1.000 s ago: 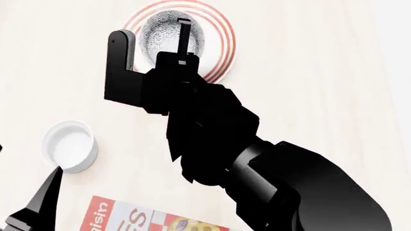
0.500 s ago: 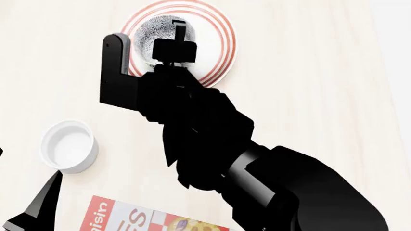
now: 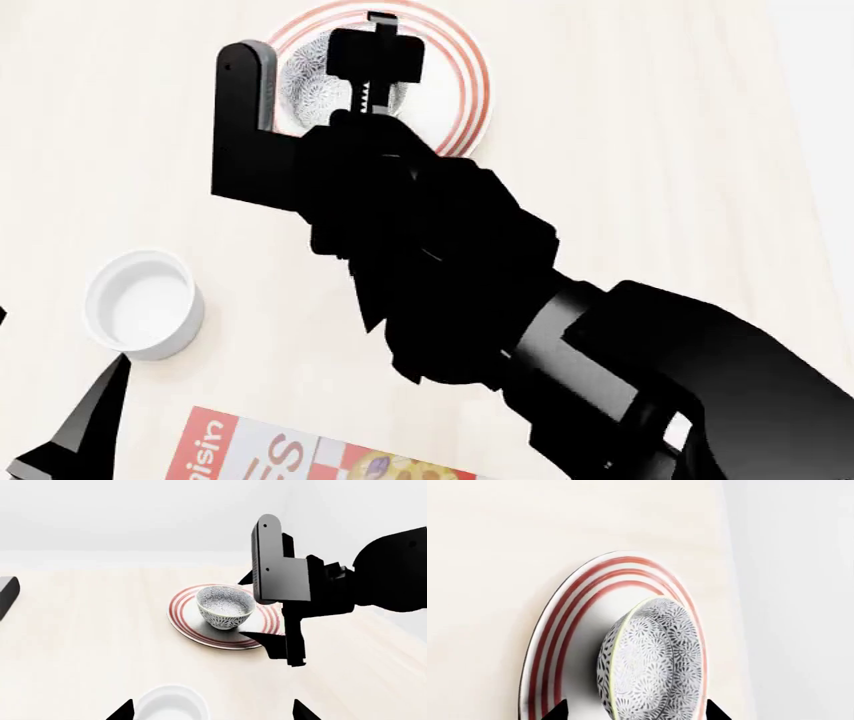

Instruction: Pick the akita bowl on the cookies box and place it on the plate.

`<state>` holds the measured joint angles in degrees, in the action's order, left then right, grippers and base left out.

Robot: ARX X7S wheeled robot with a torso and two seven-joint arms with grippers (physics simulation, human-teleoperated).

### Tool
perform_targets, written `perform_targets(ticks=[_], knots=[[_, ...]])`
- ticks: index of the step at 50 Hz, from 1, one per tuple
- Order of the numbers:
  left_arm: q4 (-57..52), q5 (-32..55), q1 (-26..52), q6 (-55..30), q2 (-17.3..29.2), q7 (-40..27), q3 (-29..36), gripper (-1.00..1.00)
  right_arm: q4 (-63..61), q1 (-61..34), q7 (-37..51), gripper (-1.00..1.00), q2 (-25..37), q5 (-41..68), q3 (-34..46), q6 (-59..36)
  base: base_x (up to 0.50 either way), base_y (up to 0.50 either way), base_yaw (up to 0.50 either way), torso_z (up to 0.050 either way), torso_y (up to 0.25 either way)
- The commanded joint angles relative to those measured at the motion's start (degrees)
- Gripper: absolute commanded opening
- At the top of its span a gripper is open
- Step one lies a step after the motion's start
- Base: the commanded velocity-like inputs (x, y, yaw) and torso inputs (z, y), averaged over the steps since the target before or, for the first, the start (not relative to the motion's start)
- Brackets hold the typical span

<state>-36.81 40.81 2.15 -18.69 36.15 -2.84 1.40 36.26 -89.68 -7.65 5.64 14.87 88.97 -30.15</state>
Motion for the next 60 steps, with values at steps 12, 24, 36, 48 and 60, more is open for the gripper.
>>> perform_targets(ticks=[12, 24, 36, 48, 60], knots=[[-1.44, -0.15, 0.55, -1.27, 0.69, -2.27, -0.37, 1.00, -48.94, -6.57, 2.53, 1.00, 23.34, 8.26, -4.29, -23.10, 0.00, 0.00, 0.00, 0.000, 0.000], [-4.14, -1.37, 0.65, 0.71, -1.07, -7.24, -3.89, 1.00, -71.79, 0.09, 16.49, 1.00, 36.59, 15.80, -18.28, -24.49, 0.00, 0.00, 0.00, 0.000, 0.000], [-11.54, -3.43, -2.99, 6.28, -3.03, -13.77, -13.15, 1.00, -92.91, 22.30, 44.84, 1.00, 54.08, 11.99, -25.11, -8.59, 0.00, 0.00, 0.00, 0.000, 0.000], [-14.34, -11.55, -4.88, 14.57, -9.01, -17.80, -17.09, 1.00, -95.76, 37.63, 70.32, 1.00, 70.35, 6.92, -26.93, 15.82, 0.00, 0.00, 0.00, 0.000, 0.000], [-13.58, -9.24, -4.35, 21.00, -13.80, -20.26, -20.82, 1.00, -95.33, 47.46, 91.80, 1.00, 83.73, -6.81, -21.69, 39.81, 0.00, 0.00, 0.00, 0.000, 0.000]])
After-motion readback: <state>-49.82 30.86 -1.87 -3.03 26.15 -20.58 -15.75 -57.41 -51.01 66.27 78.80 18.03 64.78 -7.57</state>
